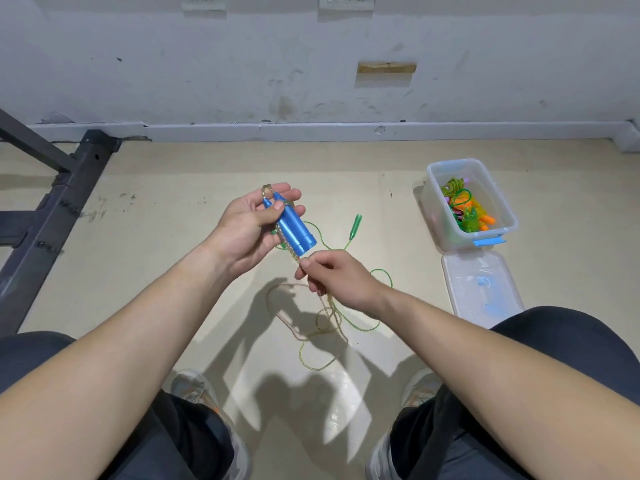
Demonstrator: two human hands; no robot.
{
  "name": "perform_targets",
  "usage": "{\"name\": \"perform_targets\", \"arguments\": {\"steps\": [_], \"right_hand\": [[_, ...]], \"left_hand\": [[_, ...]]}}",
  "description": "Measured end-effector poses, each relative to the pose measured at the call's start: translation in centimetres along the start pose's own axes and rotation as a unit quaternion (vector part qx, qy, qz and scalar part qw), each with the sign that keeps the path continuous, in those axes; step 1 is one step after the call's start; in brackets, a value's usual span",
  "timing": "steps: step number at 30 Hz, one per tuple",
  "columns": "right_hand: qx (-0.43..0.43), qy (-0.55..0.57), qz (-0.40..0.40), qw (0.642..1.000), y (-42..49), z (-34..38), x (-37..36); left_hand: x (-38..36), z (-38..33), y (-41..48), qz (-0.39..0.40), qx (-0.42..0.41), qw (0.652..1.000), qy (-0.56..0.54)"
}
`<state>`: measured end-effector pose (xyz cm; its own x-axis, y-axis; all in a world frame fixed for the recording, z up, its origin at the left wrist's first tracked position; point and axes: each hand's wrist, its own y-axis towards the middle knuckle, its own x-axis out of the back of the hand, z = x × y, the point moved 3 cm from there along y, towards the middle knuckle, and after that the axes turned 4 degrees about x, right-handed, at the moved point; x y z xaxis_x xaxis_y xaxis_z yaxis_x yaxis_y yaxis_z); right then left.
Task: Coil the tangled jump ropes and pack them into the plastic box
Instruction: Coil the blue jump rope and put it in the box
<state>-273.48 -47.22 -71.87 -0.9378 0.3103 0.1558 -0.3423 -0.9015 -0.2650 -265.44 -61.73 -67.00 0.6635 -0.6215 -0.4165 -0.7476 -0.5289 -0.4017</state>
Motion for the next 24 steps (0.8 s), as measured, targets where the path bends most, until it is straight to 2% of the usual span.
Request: {"name": "perform_targets", "arguments": {"steps": [3, 7, 12, 20, 24], "right_hand": [[-0.042, -0.021, 0.034, 0.998, 0.5, -0.3, 1.1], [-0.035, -0.097, 0.009, 0.995, 1.3, 0.3, 3.1], [-0.019, -0.02, -0.086, 0.996, 1.9, 1.6, 5.5], [-0.029, 0.078, -0.087, 0.993, 1.5, 2.3, 5.1], [-0.061, 0.111, -0.068, 0.99, 1.5, 2.4, 5.0]], "left_hand": [[-0.7, 0.7, -0.5, 0.058, 0.022, 0.998, 0.014], [-1.5, 1.6, -1.2, 0.15, 0.052, 0.986, 0.052], [-1.2, 1.6, -1.1, 0.138, 0.042, 0.984, 0.107], [-1.5, 1.5, -1.0, 0.095, -0.025, 0.979, 0.18], [-1.5, 1.6, -1.3, 0.165, 0.009, 0.969, 0.184]]}}
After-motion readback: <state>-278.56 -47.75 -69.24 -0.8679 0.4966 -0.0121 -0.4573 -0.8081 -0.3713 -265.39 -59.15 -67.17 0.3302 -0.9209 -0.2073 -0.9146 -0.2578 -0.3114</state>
